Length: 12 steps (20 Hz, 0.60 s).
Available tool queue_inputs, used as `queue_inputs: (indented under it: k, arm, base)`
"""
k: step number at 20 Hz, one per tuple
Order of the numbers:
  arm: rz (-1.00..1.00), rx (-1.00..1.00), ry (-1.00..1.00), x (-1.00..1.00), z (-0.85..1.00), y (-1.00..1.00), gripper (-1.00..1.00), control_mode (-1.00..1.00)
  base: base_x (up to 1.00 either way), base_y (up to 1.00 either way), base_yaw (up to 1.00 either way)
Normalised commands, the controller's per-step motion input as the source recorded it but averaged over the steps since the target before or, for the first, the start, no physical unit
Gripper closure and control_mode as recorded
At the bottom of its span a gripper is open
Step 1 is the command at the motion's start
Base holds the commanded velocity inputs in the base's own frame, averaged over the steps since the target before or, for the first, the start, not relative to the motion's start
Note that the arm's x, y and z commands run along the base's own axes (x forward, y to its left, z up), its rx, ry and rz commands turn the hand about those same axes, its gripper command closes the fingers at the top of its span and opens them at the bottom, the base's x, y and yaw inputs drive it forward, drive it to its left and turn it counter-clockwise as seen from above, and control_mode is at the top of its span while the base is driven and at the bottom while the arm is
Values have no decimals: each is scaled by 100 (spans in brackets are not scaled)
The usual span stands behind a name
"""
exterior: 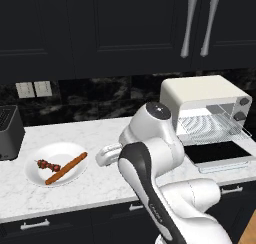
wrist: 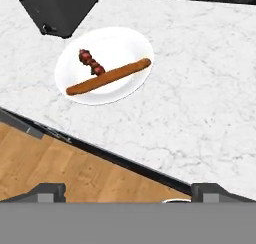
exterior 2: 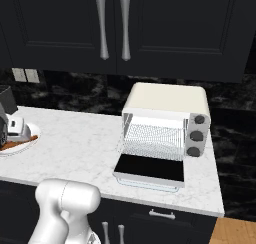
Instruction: Pick up the kebab skewer and baguette bread, and place them inside the toaster oven. Close the toaster oven door and start by setting the timer.
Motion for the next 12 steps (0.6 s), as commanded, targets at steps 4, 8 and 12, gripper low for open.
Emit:
queue_inputs:
  k: [4,8,12]
  arm:
    - [0,2,-1,22,-11,95,-100,-100]
    - [-4,4,0,34,-7,93,-100,-100]
    - [-2,5,0,31,-9,83,-100,-100]
  base:
    - [0,0,0]
    - [0,0,0]
    - [0,0,0]
